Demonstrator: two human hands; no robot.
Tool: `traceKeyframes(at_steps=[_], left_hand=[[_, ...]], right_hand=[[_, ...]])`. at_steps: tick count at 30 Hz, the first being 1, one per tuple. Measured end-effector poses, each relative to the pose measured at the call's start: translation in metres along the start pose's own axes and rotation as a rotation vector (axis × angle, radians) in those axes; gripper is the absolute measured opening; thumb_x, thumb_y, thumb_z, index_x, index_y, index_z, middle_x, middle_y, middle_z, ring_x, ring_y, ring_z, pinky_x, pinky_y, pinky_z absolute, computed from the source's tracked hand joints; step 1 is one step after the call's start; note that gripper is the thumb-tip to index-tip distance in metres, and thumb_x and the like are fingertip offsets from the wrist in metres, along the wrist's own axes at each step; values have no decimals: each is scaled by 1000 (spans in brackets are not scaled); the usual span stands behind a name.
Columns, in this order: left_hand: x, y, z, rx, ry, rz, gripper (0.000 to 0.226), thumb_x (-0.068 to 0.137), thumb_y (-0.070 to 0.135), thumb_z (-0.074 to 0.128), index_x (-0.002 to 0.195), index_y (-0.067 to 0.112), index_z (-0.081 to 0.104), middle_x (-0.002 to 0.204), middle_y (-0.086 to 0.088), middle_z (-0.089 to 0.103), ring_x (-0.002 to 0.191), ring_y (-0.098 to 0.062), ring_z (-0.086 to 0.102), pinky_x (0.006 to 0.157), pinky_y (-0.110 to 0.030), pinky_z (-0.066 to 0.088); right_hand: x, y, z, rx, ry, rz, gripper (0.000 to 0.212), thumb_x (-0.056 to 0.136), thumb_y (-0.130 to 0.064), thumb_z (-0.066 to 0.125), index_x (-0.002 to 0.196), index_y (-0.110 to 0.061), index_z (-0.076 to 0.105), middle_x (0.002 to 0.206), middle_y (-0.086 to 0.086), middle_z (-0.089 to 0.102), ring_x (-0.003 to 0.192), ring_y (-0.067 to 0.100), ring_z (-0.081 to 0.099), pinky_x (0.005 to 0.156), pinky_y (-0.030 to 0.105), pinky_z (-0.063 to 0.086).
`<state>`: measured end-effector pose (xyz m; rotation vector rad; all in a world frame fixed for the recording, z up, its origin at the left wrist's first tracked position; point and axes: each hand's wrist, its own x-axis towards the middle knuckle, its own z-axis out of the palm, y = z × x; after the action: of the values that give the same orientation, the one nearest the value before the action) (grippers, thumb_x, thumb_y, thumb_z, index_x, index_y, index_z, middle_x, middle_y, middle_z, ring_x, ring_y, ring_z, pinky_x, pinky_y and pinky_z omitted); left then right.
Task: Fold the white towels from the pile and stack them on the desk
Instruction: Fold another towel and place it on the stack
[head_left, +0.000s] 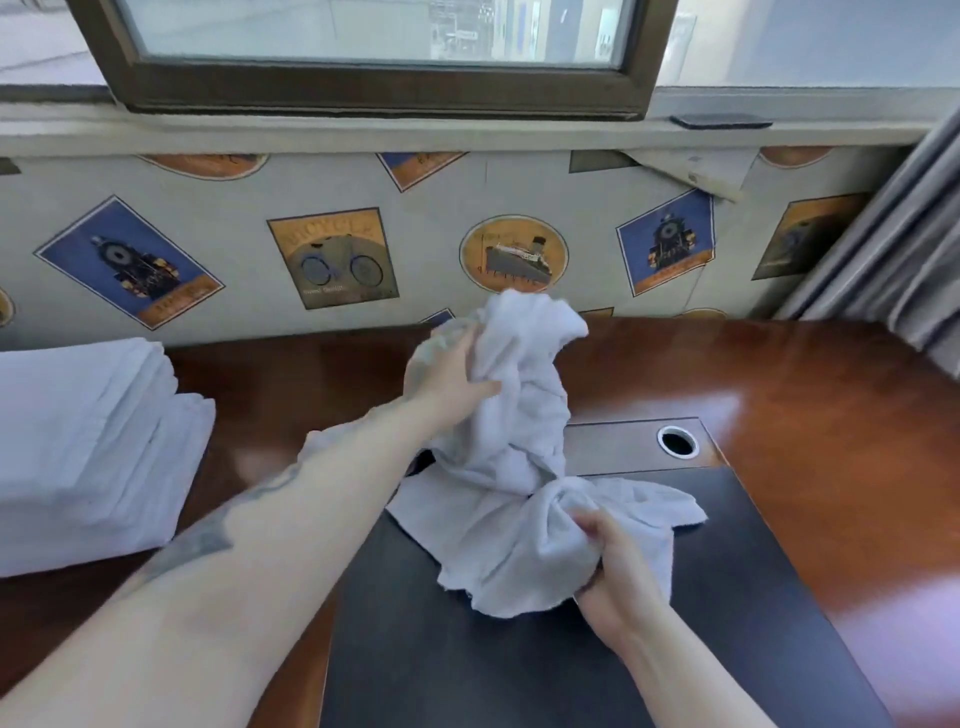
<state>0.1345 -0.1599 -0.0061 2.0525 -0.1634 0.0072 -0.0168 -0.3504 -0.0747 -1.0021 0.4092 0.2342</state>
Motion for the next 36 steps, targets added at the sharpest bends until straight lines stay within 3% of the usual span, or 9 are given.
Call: traceKeyframes(at_steps=[3, 6, 10, 14, 19, 23, 28, 31, 36], left_hand=[[-53, -44, 36, 142, -496, -243, 39, 89, 20, 69, 127, 18, 60, 129, 0, 60, 121, -18, 53, 90, -15, 47], [-94, -56, 50, 4, -389, -360, 27, 95, 24, 59, 119, 15, 64, 121, 2, 65, 113, -12, 57, 89, -19, 49], [-139, -40, 60, -530, -449, -579, 42, 90, 42, 55, 125, 20, 64, 120, -6, 68, 113, -25, 61, 88, -34, 45], [-158, -22, 43, -552, -238, -423, 51, 71, 22, 74, 121, 13, 64, 115, -9, 71, 112, -31, 64, 96, -42, 49], [-166, 10, 12, -187, -278, -256, 46, 60, 19, 67, 105, 8, 65, 93, -7, 70, 86, -19, 63, 79, -39, 50], [-177, 51, 4, 24, -475, -87, 40, 61, 19, 66, 93, -4, 60, 76, -2, 59, 73, -11, 54, 65, -28, 40], [-196, 79, 6, 112, -323, -41, 29, 62, 7, 66, 88, 18, 64, 74, 10, 62, 68, -3, 55, 62, -22, 44], [-210, 87, 22, 175, -294, -44, 35, 60, 16, 67, 94, 10, 59, 81, -5, 61, 71, -10, 53, 63, -30, 43], [-240, 80, 13, 331, -279, -143, 38, 58, 36, 83, 83, 28, 56, 76, 9, 61, 67, -6, 54, 60, -19, 40]], right_hand=[[4, 1, 7, -7, -15, -14, 19, 88, -10, 60, 85, -16, 78, 97, 8, 76, 94, 20, 72, 84, 37, 58], [6, 9, 7, -18, -86, 57, 28, 91, -19, 60, 116, -5, 62, 118, 15, 69, 114, 28, 64, 103, 46, 45], [-4, 18, 15, -124, -184, 31, 13, 87, -5, 63, 99, -8, 62, 100, 12, 69, 92, 21, 69, 71, 28, 55], [-22, 11, 17, -677, -352, -74, 47, 72, 8, 57, 106, -22, 69, 98, -7, 74, 96, 10, 68, 80, 24, 52], [-28, -18, -4, -1089, -108, -599, 76, 69, -1, 60, 134, -37, 48, 133, -29, 48, 123, -5, 41, 98, 18, 36], [-39, -31, -13, -1082, -461, -381, 38, 74, -12, 72, 107, -27, 60, 103, -5, 64, 95, 10, 57, 84, 44, 51], [-55, -64, -27, -958, -655, -325, 41, 59, -24, 82, 88, -13, 53, 83, -5, 54, 79, 8, 50, 71, 28, 40], [-67, -75, -20, -868, -846, -120, 46, 63, -16, 81, 102, -16, 56, 97, -4, 63, 93, 11, 59, 81, 28, 46], [-75, -102, -34, -964, -937, -70, 38, 73, -16, 73, 109, -12, 59, 99, 0, 65, 93, 12, 62, 81, 23, 48]])
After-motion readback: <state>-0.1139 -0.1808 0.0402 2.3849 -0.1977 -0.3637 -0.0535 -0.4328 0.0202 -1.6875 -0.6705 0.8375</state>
